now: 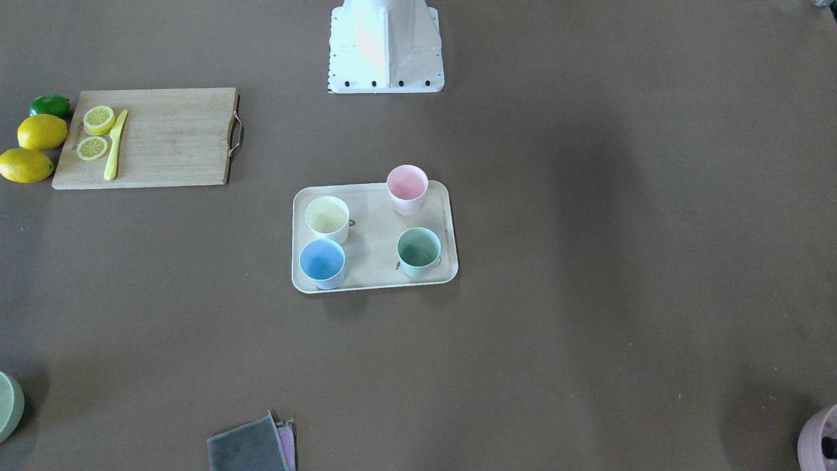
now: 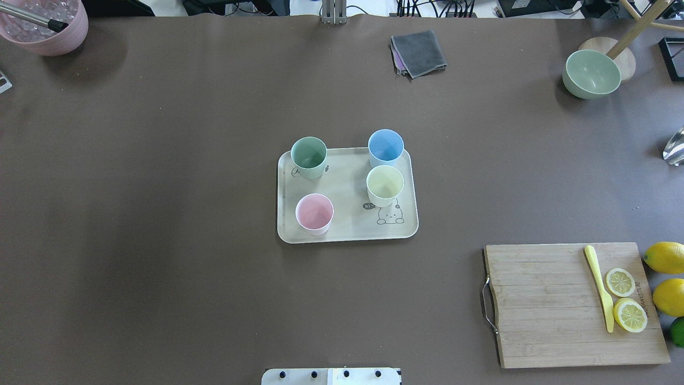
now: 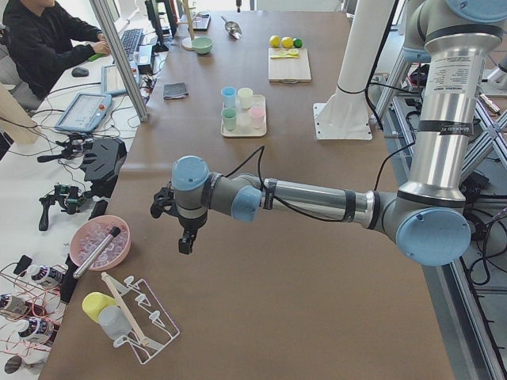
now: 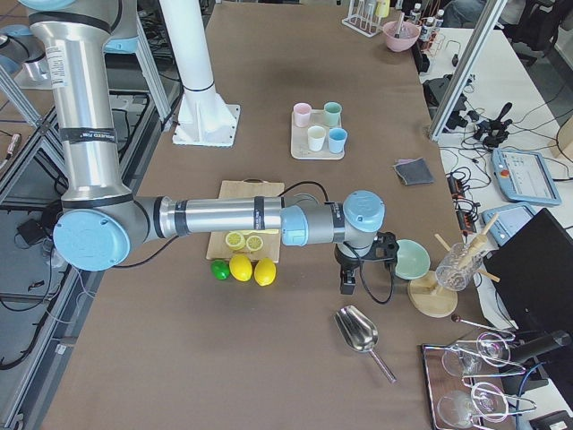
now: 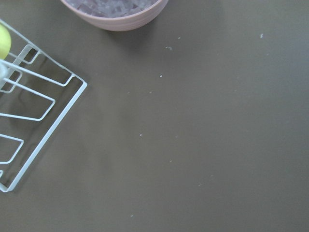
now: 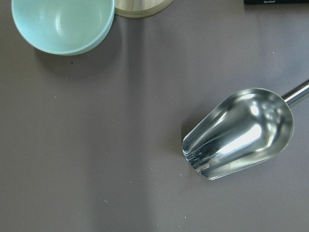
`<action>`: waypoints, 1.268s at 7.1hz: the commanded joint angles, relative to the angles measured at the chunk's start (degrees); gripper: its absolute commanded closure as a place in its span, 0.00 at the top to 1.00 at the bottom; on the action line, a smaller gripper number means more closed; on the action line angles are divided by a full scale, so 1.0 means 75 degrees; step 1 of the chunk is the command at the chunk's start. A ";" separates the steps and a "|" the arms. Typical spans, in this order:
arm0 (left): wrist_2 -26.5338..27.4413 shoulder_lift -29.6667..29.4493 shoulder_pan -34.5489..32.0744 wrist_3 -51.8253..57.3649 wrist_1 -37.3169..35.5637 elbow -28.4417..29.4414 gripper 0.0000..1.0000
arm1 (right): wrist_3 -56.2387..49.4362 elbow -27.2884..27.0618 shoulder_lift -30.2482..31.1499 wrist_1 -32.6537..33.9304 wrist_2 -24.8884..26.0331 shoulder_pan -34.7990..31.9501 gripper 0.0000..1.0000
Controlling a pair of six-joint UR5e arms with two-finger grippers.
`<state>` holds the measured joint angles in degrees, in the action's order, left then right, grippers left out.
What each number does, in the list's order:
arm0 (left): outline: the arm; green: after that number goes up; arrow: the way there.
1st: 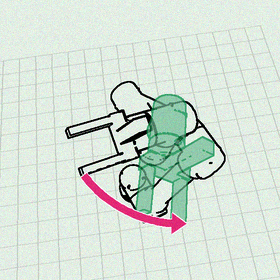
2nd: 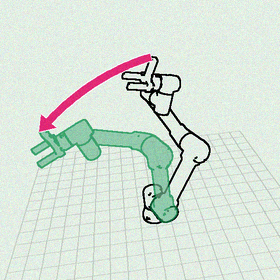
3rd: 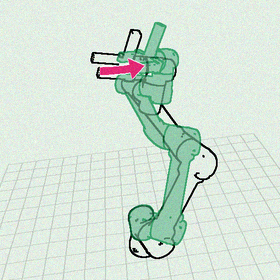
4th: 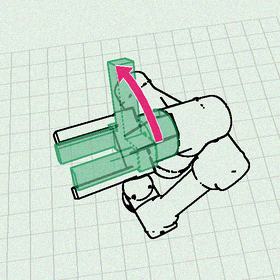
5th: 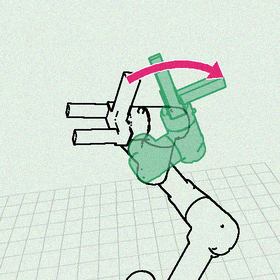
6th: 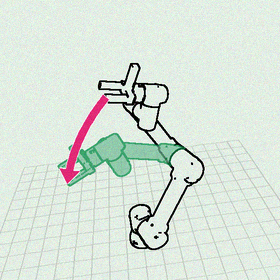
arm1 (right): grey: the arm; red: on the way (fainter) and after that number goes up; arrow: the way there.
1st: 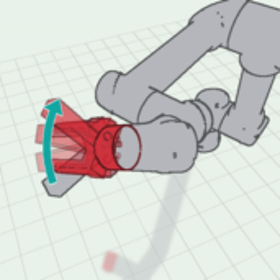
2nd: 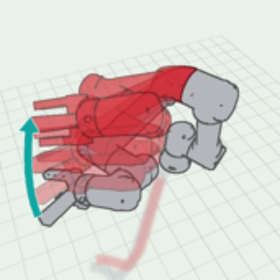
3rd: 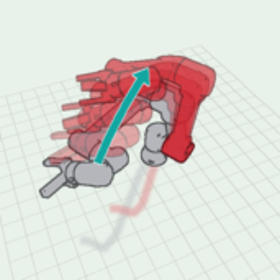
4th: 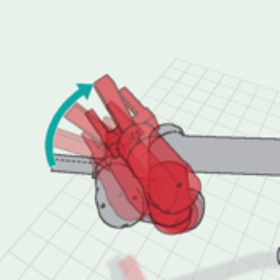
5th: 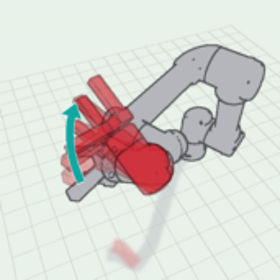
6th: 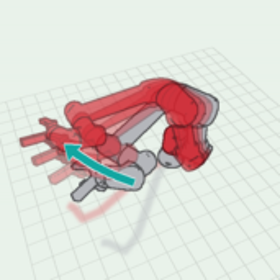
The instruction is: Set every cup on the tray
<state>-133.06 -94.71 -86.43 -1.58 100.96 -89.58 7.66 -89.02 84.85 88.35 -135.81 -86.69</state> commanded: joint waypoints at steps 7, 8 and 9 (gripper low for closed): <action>0.0000 0.0054 -0.0394 0.0152 0.0004 0.0096 0.98 | -0.0037 -0.0002 0.0031 0.0032 0.0061 -0.0019 1.00; 0.0000 0.0089 -0.0394 0.0152 0.0004 0.0107 0.98 | -0.0037 0.0010 0.0031 0.0032 0.0062 -0.0019 1.00; 0.0000 0.0089 -0.0394 0.0152 0.0004 0.0107 0.98 | -0.0037 -0.0013 0.0089 0.0021 0.0050 -0.0019 1.00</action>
<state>-133.07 -94.15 -89.38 -0.44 100.98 -88.81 7.37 -89.01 85.17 88.59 -135.41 -86.83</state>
